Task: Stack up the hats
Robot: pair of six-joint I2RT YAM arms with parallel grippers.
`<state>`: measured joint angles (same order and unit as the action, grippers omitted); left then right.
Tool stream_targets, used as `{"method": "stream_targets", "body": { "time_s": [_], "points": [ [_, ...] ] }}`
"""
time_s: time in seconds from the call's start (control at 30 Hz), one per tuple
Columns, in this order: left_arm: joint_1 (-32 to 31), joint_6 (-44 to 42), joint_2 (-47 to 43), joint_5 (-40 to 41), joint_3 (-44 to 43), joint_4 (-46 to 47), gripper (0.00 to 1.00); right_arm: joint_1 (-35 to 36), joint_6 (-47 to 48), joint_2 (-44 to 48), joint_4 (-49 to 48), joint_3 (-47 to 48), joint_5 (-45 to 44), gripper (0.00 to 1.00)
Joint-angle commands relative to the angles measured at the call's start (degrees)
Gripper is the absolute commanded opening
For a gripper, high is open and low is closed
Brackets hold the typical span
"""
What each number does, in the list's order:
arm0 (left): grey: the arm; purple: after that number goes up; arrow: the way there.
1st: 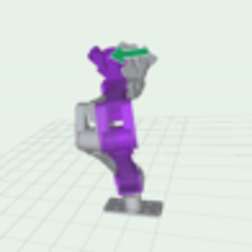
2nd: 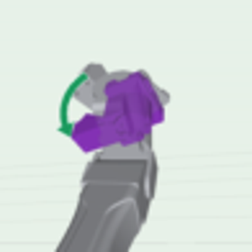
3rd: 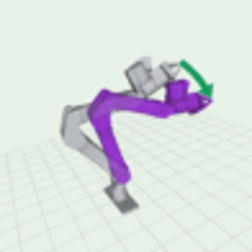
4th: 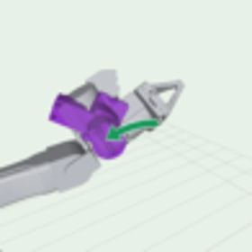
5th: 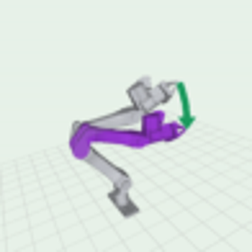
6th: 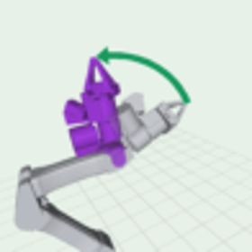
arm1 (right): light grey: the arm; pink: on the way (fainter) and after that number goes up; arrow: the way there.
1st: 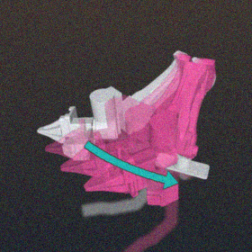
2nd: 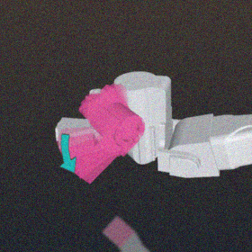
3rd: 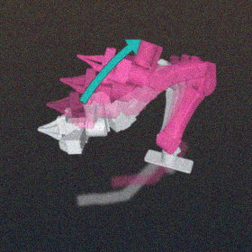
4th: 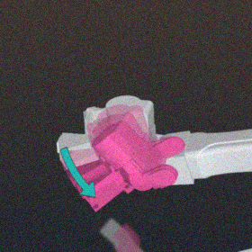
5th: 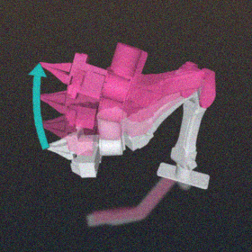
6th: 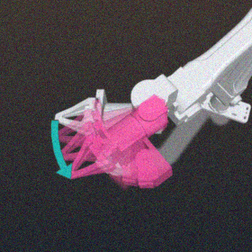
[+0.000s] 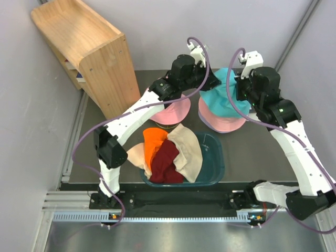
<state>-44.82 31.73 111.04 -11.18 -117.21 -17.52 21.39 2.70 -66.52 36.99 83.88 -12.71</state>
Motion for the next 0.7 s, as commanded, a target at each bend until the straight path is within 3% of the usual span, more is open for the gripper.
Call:
{"method": "stream_targets", "body": {
  "time_s": [0.0,0.03,0.13,0.17,0.2,0.33,0.53,0.67],
  "points": [
    [4.2,-0.7,2.1,4.9,1.6,-3.2,0.0,-3.5,0.0,-1.1,-4.7,1.0,-3.0,0.0],
    [4.3,-0.6,2.1,4.9,1.7,-3.2,0.22,-3.7,-0.2,-1.7,-5.0,1.0,-2.9,0.0],
    [4.3,-0.3,0.5,6.6,3.5,-3.8,0.67,-4.2,-0.4,-3.5,-5.1,1.3,-2.8,0.0],
    [4.5,-0.2,-1.3,7.5,4.5,-3.8,0.81,-4.5,-0.4,-3.8,-5.2,1.5,-2.9,0.0],
    [4.5,0.1,-2.2,8.3,7.3,-3.2,0.85,-4.7,-0.5,-4.6,-5.3,1.4,-2.8,0.0],
    [4.5,2.2,-7.9,9.3,17.0,1.9,0.9,-5.5,-0.7,-5.9,-5.4,1.2,-2.5,0.0],
    [4.5,6.1,-9.9,2.0,24.7,9.2,0.8,-6.4,-1.8,-7.2,-6.1,0.1,-1.0,0.0],
    [4.6,11.3,-11.3,-1.6,30.3,15.0,0.79,-6.8,-2.3,-8.0,-5.4,0.0,-0.7,0.0]
  ]
}}
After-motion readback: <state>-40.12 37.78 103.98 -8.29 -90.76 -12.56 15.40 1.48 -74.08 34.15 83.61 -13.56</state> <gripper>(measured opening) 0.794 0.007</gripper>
